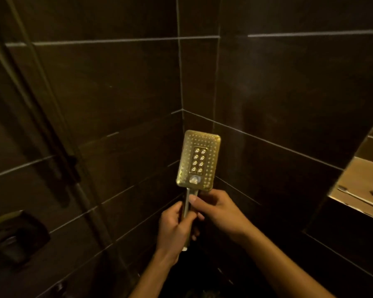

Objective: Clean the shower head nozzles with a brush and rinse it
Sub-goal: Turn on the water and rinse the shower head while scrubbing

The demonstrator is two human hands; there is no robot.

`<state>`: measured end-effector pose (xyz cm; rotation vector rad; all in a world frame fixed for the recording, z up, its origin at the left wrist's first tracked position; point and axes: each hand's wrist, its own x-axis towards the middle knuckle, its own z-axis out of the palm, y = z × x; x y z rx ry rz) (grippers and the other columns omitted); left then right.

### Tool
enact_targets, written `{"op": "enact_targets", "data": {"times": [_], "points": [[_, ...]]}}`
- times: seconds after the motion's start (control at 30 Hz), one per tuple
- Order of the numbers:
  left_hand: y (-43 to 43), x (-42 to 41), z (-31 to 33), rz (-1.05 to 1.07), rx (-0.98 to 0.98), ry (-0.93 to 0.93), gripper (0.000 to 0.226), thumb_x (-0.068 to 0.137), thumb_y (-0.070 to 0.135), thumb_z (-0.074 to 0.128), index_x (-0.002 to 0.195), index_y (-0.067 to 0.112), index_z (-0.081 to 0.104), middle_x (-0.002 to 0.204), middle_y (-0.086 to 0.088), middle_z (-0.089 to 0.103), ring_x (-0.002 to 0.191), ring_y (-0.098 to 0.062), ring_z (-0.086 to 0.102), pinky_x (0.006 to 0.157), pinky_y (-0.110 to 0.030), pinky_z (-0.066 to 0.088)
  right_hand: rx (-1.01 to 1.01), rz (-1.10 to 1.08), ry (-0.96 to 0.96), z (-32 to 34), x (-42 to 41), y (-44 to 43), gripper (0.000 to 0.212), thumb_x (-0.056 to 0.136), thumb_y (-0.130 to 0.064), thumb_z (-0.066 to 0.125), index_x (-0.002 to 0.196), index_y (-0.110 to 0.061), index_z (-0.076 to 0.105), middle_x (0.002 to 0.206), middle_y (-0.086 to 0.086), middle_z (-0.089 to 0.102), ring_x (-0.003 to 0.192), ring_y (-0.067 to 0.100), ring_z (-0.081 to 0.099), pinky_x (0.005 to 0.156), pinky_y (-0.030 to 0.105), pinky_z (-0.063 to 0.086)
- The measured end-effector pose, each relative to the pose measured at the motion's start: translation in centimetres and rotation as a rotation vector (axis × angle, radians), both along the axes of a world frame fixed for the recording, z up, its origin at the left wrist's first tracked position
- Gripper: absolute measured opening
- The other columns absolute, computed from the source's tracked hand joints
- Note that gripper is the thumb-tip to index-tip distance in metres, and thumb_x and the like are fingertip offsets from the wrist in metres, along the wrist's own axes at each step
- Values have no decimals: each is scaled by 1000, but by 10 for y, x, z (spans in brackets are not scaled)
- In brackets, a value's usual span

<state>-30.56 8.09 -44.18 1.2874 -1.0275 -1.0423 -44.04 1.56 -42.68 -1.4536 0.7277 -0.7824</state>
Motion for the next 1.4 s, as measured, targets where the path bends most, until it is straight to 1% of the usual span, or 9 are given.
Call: {"op": "enact_targets", "data": {"times": [0.23,0.43,0.57,0.67,0.8,0.93,1.07,1.2,1.4], "points": [[-14,56,46,88,-92,-49,9,96,12,61,94,8,69,73,-7,71,59,-20,65,50,-28,51,-56,5,-99,55,69,-20,28,97,-21,67,104,6,68,90,39,65,60,34,66,46,36,55],[-27,113,82,148,-138,-184,38,87,46,66,88,9,71,84,-12,74,80,-22,71,73,-39,53,-169,-8,-72,107,117,-41,11,94,-20,69,95,-12,77,99,11,76,100,29,72,94,46,53],[-44,164,109,326,-192,-321,17,92,39,66,89,24,71,88,1,75,87,-4,71,80,-31,54,-212,-20,-123,145,140,-53,11,94,-15,69,99,-13,78,102,10,78,106,28,72,103,53,52],[-62,209,144,496,-252,-478,27,91,30,69,117,28,63,117,11,67,115,-4,62,90,-21,47,-208,-29,-156,169,153,-60,14,93,-10,68,103,-4,75,103,19,77,106,34,72,102,50,53],[-76,252,199,639,-309,-544,60,94,31,65,148,25,40,151,2,47,139,-16,45,112,-41,43,-212,-44,-162,185,166,-66,14,92,-12,69,100,-3,76,101,22,76,105,36,72,104,55,51],[-91,264,237,680,-247,-543,73,97,37,58,157,29,17,162,0,30,149,-23,29,118,-45,30,-231,-38,-133,188,172,-69,14,91,-17,70,101,-11,78,100,10,79,103,26,74,104,54,50],[-115,269,259,672,-191,-385,64,102,47,40,158,29,14,158,-2,37,147,-27,33,117,-48,30,-228,-35,-104,187,171,-69,14,90,-17,70,102,-16,77,99,-1,80,106,22,72,104,48,49],[-135,280,272,701,-245,-152,49,103,48,35,147,27,36,114,0,65,105,-17,64,90,-36,53,-219,-38,-73,184,167,-75,16,90,-19,70,103,-19,78,101,-4,80,110,20,70,105,47,48],[-137,273,279,746,-391,-246,24,106,41,34,103,31,56,94,7,56,87,-8,56,71,-22,42,-169,-41,-56,179,168,-76,16,88,-20,71,102,-19,79,100,2,80,107,23,72,103,50,49]]}}
